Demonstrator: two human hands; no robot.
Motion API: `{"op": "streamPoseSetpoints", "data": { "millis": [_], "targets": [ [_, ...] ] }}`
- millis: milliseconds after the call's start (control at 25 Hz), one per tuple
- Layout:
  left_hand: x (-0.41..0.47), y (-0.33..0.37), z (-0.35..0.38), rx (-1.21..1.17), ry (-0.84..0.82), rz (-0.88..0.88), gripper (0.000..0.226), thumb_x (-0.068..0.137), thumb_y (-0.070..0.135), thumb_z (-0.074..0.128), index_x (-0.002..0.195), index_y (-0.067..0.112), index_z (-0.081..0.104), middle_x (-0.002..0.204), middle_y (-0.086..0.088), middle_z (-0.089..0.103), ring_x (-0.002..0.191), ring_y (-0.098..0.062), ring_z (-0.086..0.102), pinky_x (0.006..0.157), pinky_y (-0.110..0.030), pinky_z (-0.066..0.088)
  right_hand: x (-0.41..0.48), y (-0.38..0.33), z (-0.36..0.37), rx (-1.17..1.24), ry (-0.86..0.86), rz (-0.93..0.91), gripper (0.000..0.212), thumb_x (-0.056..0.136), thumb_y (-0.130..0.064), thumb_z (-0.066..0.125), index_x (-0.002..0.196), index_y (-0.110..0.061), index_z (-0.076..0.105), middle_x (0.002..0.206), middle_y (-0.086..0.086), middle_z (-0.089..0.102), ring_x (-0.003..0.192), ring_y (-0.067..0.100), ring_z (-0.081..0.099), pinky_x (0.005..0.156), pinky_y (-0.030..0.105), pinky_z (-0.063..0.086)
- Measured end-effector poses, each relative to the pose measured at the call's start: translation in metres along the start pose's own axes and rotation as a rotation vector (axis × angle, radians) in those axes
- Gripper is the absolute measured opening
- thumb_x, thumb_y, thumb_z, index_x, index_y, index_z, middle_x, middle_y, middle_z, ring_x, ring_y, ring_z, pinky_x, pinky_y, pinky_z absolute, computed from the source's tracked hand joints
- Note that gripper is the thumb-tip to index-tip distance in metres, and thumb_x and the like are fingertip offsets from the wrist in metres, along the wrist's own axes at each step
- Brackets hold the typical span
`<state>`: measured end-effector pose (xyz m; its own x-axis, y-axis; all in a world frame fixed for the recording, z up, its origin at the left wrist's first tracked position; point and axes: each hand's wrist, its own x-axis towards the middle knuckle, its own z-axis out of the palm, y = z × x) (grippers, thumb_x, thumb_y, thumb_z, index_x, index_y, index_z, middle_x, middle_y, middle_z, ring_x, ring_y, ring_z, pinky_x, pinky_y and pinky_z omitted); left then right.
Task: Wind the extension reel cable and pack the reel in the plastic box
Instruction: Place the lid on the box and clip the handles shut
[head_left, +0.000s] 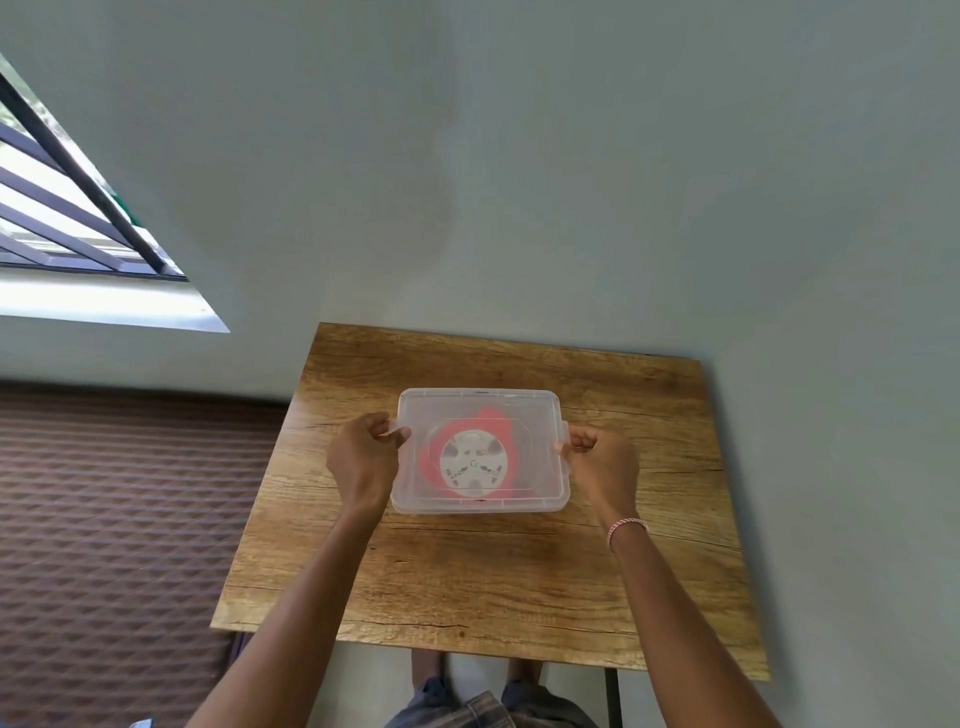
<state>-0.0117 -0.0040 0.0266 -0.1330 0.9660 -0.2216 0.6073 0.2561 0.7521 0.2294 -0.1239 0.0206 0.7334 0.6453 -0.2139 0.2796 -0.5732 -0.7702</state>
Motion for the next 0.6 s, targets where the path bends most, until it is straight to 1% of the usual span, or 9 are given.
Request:
{"op": "streamPoseSetpoints", "data": {
  "millis": [120,280,440,600],
  "targets": [
    [-0.001,-0.003,-0.002,-0.010,-0.001,0.015,0.044,0.081,0.028,0.085,0.121,0.013,0.073,0.111,-0.004,0.078,0.103,-0.019,0.074,0.096,-0.039,0.057,0.000,0.000,-0.001,-0.003,-0.006,-0.004,0.028,0.078,-0.013,0.086,0.104,-0.017,0.078,0.089,-0.008,0.077,0.075,0.000,0.069,0.077,0.031,0.062],
    [0.001,-0.004,-0.006,-0.033,-0.024,0.007,0.047,0.077,0.029,0.088,0.118,0.012,0.074,0.108,-0.004,0.079,0.098,-0.016,0.074,0.092,-0.034,0.058,0.000,0.002,-0.003,0.002,-0.035,0.008,0.028,0.078,-0.013,0.086,0.104,-0.016,0.078,0.087,-0.007,0.076,0.077,0.001,0.069,0.076,0.029,0.062],
    [0.001,-0.010,-0.007,-0.033,-0.022,-0.008,0.048,0.074,0.031,0.089,0.114,0.009,0.075,0.103,-0.005,0.080,0.087,-0.014,0.072,0.085,-0.033,0.060,0.000,0.004,-0.001,0.010,-0.037,0.003,0.028,0.078,-0.013,0.086,0.105,-0.016,0.078,0.086,-0.007,0.075,0.076,0.000,0.068,0.068,0.019,0.056],
    [0.002,-0.012,-0.006,-0.017,-0.024,-0.002,0.046,0.074,0.032,0.089,0.112,0.009,0.076,0.099,-0.005,0.080,0.081,-0.010,0.068,0.080,-0.026,0.055,0.003,0.006,-0.001,0.012,-0.049,0.013,0.026,0.077,-0.014,0.087,0.101,-0.016,0.078,0.084,-0.008,0.075,0.075,0.001,0.069,0.068,0.018,0.055]
  ]
}}
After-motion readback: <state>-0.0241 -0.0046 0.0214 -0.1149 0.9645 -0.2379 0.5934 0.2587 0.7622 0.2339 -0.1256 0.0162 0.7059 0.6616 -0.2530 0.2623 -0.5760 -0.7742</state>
